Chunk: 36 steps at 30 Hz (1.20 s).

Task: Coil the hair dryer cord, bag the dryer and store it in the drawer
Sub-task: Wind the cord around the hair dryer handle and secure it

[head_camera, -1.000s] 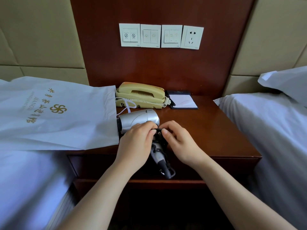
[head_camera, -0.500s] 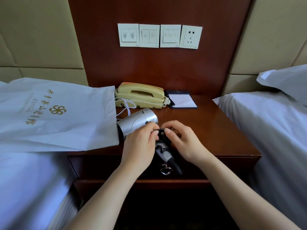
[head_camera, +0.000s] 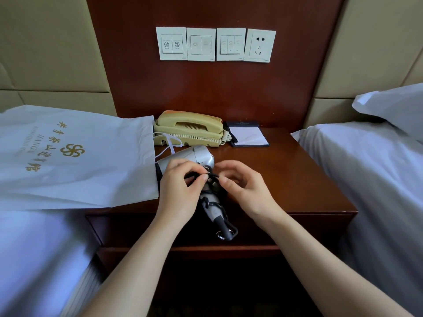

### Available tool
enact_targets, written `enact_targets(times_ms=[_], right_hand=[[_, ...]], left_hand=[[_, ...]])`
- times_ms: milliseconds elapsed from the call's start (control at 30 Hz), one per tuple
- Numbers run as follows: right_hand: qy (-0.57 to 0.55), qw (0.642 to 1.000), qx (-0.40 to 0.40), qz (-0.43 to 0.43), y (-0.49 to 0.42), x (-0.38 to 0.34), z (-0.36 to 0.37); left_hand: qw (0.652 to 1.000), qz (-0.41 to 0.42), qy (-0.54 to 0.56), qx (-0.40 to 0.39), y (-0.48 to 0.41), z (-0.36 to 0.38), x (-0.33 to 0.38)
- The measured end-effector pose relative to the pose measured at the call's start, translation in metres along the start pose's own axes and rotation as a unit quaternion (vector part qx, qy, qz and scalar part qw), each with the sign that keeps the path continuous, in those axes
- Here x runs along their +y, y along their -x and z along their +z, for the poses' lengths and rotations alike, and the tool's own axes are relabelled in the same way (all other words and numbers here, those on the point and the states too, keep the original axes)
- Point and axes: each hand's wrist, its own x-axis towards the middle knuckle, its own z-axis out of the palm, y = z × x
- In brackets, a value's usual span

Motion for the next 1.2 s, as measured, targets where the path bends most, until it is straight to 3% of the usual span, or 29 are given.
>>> enact_targets(times_ms=[133,233,367,467,600,733,833,933,1100,1200], right_hand=[[-0.069,0.996,0.038,0.038,0.003,0.001,0.011],[-0.086,0.994,0.048,0.051,0.003,-0.001,0.017],[-0.069,0.994,0.077,0.043,0.005,-0.003,0.024],[-0.022,0.99,0.099,0.096,0.008,-0.005,0.023],[0.106,0.985,0.034,0.135,0.012,-0.008,0.009],[0.153,0.984,0.001,0.092,0.016,-0.009,0.012],[0.185,0.981,-0.012,0.054,0.019,-0.01,0.021],[0.22,0.975,-0.005,0.04,0.02,-0.014,0.03],[0.332,0.942,0.034,0.035,0.02,-0.025,0.044],[0.325,0.944,0.056,0.019,0.02,-0.024,0.048]], left_hand=[[0.973,-0.15,0.173,0.019,0.006,0.003,-0.001],[0.945,-0.211,0.244,0.05,0.009,0.006,0.0],[0.938,-0.246,0.227,0.096,0.015,0.008,0.0],[0.934,-0.287,0.196,0.084,0.017,0.0,-0.005],[0.956,-0.277,0.021,-0.09,0.027,-0.019,0.002],[0.92,-0.317,0.074,-0.219,0.041,-0.021,0.014],[0.919,-0.328,0.096,-0.195,0.042,-0.011,0.007],[0.896,-0.37,0.181,-0.166,0.038,-0.011,0.008],[0.913,-0.364,0.127,-0.131,0.033,-0.014,0.012],[0.909,-0.371,0.137,-0.131,0.033,-0.013,0.012]])
